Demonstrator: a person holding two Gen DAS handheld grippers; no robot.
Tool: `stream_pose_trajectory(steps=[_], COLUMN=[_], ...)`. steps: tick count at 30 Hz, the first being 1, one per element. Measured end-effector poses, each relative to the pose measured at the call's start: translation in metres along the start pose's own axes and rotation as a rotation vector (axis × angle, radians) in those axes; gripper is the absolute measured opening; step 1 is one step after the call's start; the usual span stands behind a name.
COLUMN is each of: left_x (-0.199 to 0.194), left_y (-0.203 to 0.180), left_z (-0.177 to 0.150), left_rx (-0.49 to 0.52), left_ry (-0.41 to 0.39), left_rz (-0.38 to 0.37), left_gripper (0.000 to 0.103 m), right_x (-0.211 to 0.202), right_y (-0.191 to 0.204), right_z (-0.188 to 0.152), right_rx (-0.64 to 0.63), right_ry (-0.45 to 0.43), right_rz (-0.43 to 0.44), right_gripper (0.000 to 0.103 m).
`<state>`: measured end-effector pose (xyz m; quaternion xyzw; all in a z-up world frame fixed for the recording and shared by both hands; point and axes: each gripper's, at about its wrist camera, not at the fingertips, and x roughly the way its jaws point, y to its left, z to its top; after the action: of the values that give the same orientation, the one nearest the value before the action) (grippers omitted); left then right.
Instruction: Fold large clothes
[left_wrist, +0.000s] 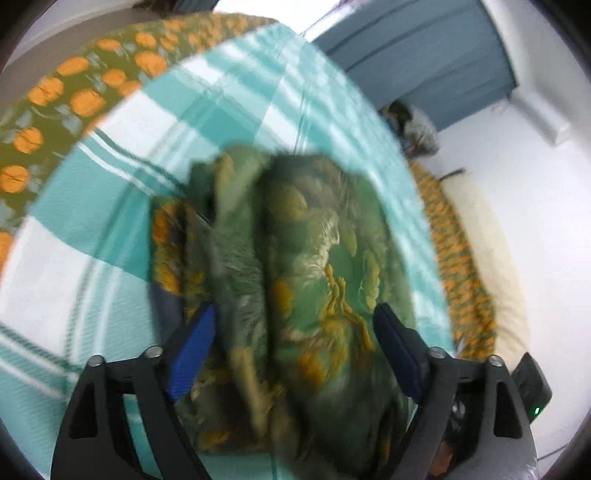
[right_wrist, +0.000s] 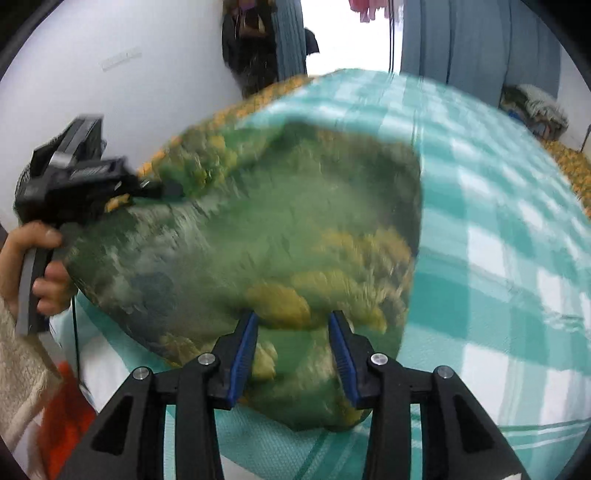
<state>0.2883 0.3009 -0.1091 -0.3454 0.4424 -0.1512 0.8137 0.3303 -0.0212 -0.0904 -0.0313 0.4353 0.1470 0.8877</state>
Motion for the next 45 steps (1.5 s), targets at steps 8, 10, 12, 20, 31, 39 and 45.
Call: stream_pose_trajectory(steps=[8,10,12,20,31,39,45], left_x=[-0.020,-0.008,0.007,0.035,0.081,0.084,0.092], left_y=[0.061,0.070,0.069,0.062,0.025,0.023,0.027], left_z=[-0.016,-0.021,-0.023,-0.016,-0.006,-0.003,0.005], left_rx=[-0.182,-0.216,-0.223,-0.183,0.029,0.044,0.043], left_ry=[-0.068,-0.060,-0.050,-0.041,0.136,0.161,0.174], left_rz=[-0.028,-0.069,-0.098,-0.175,0.056,0.053,0.054], left_gripper=[0.090,0.090,0.091,0.102,0.101,0.099,0.100], right_x=[0.026,0.063,0.089,0.090,0.078,-0.013,0.040], right_y=[0.078,0.090,0.096,0.098,0.104,-0.045,-0.124], right_z=[0.032,0.022,0.013,0.006,-0.002,0.003,-0.047], right_rx=[-0.137,-0.129,-0.143,-0.167,-0.182,0.198,0.514], right_ry=[-0.035,0.112,0.178,0.157,0.133,-0.048,0.165], right_rz=[0.205,0.251,0.255,0.244,0.232,0.282,0.423], right_gripper=[0.041,0.043,0.043,0.043,0.042,0.089,0.089])
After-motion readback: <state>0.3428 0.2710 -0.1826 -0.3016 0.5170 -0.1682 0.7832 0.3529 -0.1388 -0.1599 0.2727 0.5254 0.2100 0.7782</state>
